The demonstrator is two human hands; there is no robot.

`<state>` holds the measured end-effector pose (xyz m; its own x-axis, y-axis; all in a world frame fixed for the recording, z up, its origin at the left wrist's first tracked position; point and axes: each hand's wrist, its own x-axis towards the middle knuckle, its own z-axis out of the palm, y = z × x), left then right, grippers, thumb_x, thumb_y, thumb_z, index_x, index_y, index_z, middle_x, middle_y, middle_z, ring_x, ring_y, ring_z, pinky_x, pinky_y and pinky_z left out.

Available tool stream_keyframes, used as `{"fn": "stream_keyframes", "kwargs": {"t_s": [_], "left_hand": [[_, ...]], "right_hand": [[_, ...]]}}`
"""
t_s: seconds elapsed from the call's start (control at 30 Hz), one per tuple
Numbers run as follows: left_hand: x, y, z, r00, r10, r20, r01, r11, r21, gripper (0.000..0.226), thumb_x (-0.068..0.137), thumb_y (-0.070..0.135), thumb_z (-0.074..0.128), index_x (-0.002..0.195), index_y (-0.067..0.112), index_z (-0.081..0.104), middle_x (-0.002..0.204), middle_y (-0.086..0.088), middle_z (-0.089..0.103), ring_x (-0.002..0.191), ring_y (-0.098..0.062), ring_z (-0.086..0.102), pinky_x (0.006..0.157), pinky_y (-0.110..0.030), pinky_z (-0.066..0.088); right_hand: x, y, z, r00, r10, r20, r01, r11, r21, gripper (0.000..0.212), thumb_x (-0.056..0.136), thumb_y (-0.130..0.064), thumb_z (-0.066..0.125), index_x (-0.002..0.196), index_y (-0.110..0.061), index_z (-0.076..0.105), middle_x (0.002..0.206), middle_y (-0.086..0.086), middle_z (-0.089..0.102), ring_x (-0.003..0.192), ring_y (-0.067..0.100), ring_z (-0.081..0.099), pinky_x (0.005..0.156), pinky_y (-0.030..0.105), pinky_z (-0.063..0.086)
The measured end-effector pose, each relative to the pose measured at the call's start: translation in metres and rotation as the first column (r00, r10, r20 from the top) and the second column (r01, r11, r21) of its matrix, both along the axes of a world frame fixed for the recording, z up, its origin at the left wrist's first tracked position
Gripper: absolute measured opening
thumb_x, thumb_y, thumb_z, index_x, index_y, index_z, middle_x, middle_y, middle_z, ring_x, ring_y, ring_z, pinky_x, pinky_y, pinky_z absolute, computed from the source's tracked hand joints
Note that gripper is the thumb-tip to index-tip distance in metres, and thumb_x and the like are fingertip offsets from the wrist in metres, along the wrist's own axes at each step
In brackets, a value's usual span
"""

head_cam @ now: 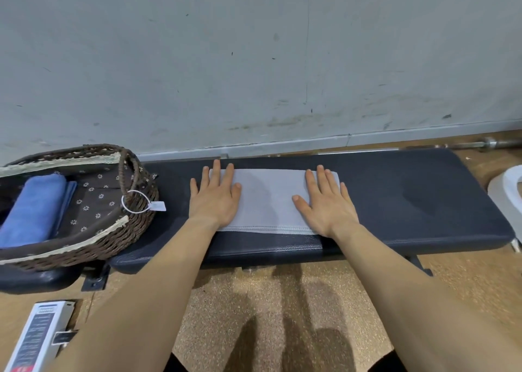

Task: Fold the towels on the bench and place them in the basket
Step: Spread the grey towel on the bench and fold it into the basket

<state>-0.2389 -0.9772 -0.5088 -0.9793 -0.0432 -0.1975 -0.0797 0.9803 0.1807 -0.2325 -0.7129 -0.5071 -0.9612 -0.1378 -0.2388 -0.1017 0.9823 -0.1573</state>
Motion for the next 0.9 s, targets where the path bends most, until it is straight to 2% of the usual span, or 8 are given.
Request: {"fn": "stream_keyframes", "kwargs": {"t_s": [0.17,0.33,0.43,0.5,0.57,0.67,0.8,0.9], "left_hand": [[0.050,0.007,0.001,0.999,0.033,0.019,-0.033,0.999,-0.027,0.060,0.101,0.052,0.004,0.157,0.033,-0.008,0.165,0.001,-0.016,0.152,-0.025,-0.012,0.122,-0.053,-0.003],[0.077,0.003,0.005,0.999,0.034,-0.036,-0.031,0.997,0.077,0.060,0.103,0.051,0.016,0.158,0.030,0.001,0.166,0.003,-0.008,0.153,-0.023,-0.005,0.122,-0.049,-0.001],[0.084,-0.003,0.016,0.980,0.145,-0.136,-0.092,0.937,0.337,0.056,0.103,0.038,0.037,0.156,0.026,0.022,0.165,0.005,0.015,0.150,-0.018,0.019,0.120,-0.042,0.020],[0.083,-0.004,0.028,0.957,0.236,-0.166,-0.166,0.921,0.353,0.050,0.099,0.031,0.047,0.148,0.026,0.036,0.155,0.002,0.034,0.139,-0.023,0.038,0.104,-0.042,0.040],[0.083,0.001,0.036,0.961,0.258,-0.101,-0.232,0.948,0.217,0.049,0.097,0.028,0.049,0.144,0.022,0.036,0.144,-0.006,0.039,0.125,-0.032,0.046,0.087,-0.043,0.043],[0.081,0.005,0.039,0.935,0.351,0.052,-0.355,0.929,0.106,0.053,0.095,0.033,0.053,0.138,0.012,0.031,0.137,-0.013,0.037,0.116,-0.039,0.048,0.078,-0.042,0.039],[0.071,0.000,0.038,0.876,0.461,0.142,-0.480,0.862,0.161,0.062,0.087,0.042,0.066,0.130,0.006,0.039,0.127,-0.013,0.051,0.110,-0.036,0.056,0.074,-0.037,0.041],[0.065,-0.010,0.037,0.870,0.454,0.191,-0.490,0.841,0.228,0.057,0.078,0.045,0.075,0.113,0.004,0.055,0.107,-0.008,0.065,0.094,-0.029,0.063,0.072,-0.036,0.050]], "right_hand": [[0.045,0.003,0.002,1.000,0.021,0.014,-0.021,1.000,0.011,0.076,0.097,-0.068,0.007,0.159,-0.028,-0.014,0.165,-0.001,-0.023,0.152,0.018,-0.019,0.123,0.043,-0.007],[0.053,0.010,0.013,0.998,0.055,0.037,-0.055,0.998,0.001,0.078,0.097,-0.068,0.018,0.160,-0.029,-0.005,0.167,-0.002,-0.017,0.153,0.017,-0.016,0.123,0.050,-0.007],[0.060,0.000,0.021,0.991,0.088,-0.098,-0.090,0.996,-0.013,0.071,0.097,-0.062,0.031,0.159,-0.031,0.015,0.168,-0.004,-0.007,0.154,0.019,-0.011,0.122,0.052,-0.007],[0.065,-0.017,0.028,0.976,0.196,-0.097,-0.205,0.974,-0.096,0.062,0.098,-0.060,0.037,0.155,-0.037,0.028,0.168,-0.008,-0.001,0.155,0.017,-0.007,0.122,0.049,-0.007],[0.066,-0.034,0.032,0.949,0.306,-0.080,-0.315,0.936,-0.158,0.051,0.097,-0.057,0.045,0.145,-0.041,0.043,0.168,-0.011,0.006,0.155,0.014,-0.003,0.124,0.047,-0.005],[0.061,-0.044,0.032,0.937,0.337,-0.090,-0.349,0.920,-0.180,0.042,0.090,-0.056,0.056,0.129,-0.040,0.055,0.166,-0.012,0.015,0.154,0.014,0.001,0.124,0.046,-0.002],[0.052,-0.033,0.027,0.960,0.279,-0.031,-0.277,0.924,-0.264,0.043,0.076,-0.056,0.071,0.115,-0.042,0.056,0.163,-0.013,0.021,0.154,0.015,0.007,0.125,0.045,0.001],[0.046,-0.028,0.025,0.954,0.299,0.008,-0.280,0.902,-0.330,0.046,0.071,-0.054,0.077,0.110,-0.044,0.056,0.162,-0.012,0.024,0.152,0.016,0.012,0.123,0.046,0.010]]}}
